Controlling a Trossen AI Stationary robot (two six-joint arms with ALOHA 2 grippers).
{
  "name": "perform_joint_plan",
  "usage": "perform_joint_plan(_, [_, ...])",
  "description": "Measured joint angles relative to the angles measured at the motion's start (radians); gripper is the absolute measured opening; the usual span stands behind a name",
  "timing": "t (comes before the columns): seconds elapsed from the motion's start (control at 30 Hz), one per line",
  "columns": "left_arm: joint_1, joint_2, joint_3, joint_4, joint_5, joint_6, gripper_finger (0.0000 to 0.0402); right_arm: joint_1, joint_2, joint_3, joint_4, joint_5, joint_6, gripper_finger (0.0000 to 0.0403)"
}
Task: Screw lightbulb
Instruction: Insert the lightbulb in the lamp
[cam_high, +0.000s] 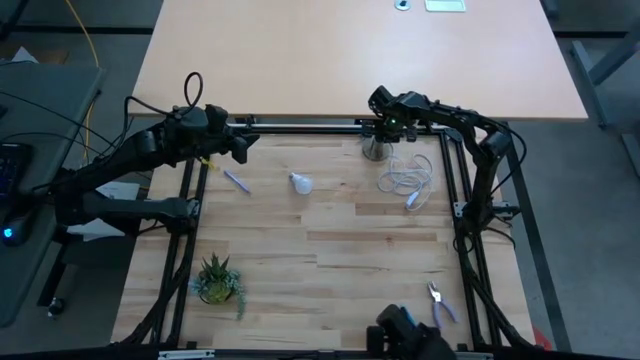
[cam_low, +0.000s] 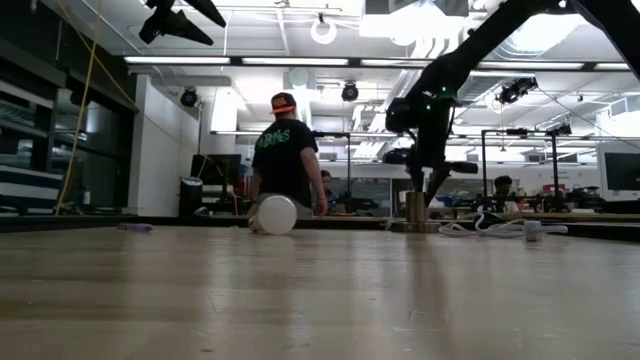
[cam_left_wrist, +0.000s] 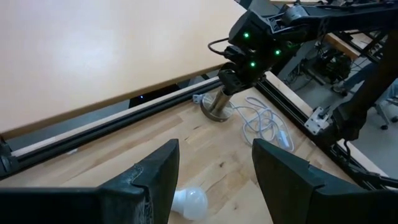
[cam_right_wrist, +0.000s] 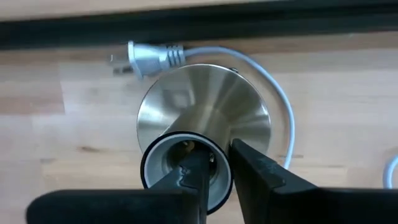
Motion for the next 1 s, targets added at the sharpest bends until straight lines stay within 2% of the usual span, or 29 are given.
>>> perform_joint_plan(0.17, [0.000, 0.000, 0.000, 0.000, -0.003, 0.000, 0.0195, 0.000, -0.032, -0.001, 0.001, 0.000, -0.021, 0.0022])
perform_joint_plan(0.3, [0.000, 0.000, 0.000, 0.000, -0.003, 0.002, 0.0195, 0.000, -0.066, -0.001, 0.003, -0.003, -0.034, 0.0024])
perform_joint_plan(0.5, [0.001, 0.000, 0.000, 0.001, -0.020, 0.059, 0.0195, 0.000, -0.159, 0.013, -0.010, -0.032, -0.196, 0.0040])
perform_joint_plan(0.63, [0.001, 0.000, 0.000, 0.003, -0.055, 0.063, 0.0195, 0.017, -0.223, 0.045, 0.002, -0.127, -0.325, 0.0028])
perform_joint_plan(0.8, [0.001, 0.000, 0.000, 0.010, -0.064, 0.063, 0.0195, 0.146, -0.261, 0.081, 0.008, -0.247, -0.471, 0.0028])
perform_joint_plan(1.0, [0.000, 0.000, 0.000, 0.009, -0.064, 0.052, 0.0195, 0.399, -0.255, 0.084, 0.007, -0.248, -0.577, 0.0033])
